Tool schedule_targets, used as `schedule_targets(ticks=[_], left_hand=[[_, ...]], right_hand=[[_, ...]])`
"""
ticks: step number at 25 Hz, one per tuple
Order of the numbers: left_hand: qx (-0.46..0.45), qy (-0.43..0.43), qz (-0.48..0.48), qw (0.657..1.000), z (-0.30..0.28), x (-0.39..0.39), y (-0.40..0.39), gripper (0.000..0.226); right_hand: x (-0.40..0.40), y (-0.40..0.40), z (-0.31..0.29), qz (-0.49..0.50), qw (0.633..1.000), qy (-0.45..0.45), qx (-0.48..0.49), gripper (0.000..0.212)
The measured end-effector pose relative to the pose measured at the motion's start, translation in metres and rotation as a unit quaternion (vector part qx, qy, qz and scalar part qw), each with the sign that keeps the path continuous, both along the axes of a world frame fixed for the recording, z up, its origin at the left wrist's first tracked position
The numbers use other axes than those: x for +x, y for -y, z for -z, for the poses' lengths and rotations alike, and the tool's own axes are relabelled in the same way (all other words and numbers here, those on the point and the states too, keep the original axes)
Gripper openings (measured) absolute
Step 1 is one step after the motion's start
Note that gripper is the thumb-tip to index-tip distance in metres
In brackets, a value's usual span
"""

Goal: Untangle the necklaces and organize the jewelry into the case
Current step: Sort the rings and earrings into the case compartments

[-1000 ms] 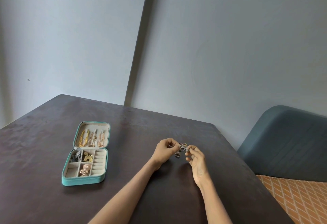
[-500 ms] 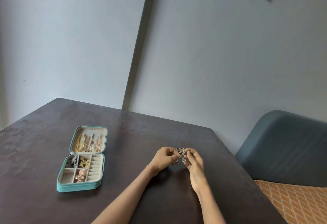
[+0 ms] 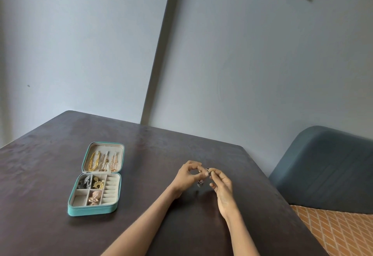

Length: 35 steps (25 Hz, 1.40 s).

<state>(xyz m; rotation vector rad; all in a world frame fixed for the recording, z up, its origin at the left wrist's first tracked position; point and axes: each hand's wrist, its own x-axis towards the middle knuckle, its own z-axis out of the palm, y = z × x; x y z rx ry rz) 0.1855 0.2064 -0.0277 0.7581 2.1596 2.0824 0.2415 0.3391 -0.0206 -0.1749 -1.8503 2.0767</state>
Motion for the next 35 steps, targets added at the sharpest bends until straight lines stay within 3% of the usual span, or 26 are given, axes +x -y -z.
schedule_targets(ticks=[8, 14, 19, 23, 30, 35], left_hand=[[0.033, 0.046, 0.025, 0.998, -0.014, 0.006, 0.004, 0.005], [0.028, 0.019, 0.029, 0.999, -0.044, 0.011, 0.023, 0.004], [-0.017, -0.024, 0.001, 1.000, -0.051, 0.013, 0.031, 0.021], [0.010, 0.013, 0.048, 0.999, -0.072, 0.017, 0.044, 0.015], [-0.034, 0.049, 0.038, 0.997, -0.076, 0.015, 0.047, 0.037], [-0.009, 0.023, 0.015, 1.000, -0.070, 0.019, 0.039, 0.026]], right_hand=[[-0.004, 0.009, -0.024, -0.076, 0.996, 0.038, -0.037, 0.023], [-0.009, 0.028, -0.050, -0.102, 0.991, -0.003, -0.082, 0.019], [-0.001, 0.043, -0.071, -0.141, 0.988, -0.008, -0.066, 0.020], [-0.001, 0.039, -0.073, -0.089, 0.993, -0.012, -0.079, 0.020], [-0.005, 0.047, -0.068, -0.107, 0.992, 0.001, -0.070, 0.017], [-0.004, 0.054, -0.075, -0.118, 0.992, -0.014, -0.030, 0.021]])
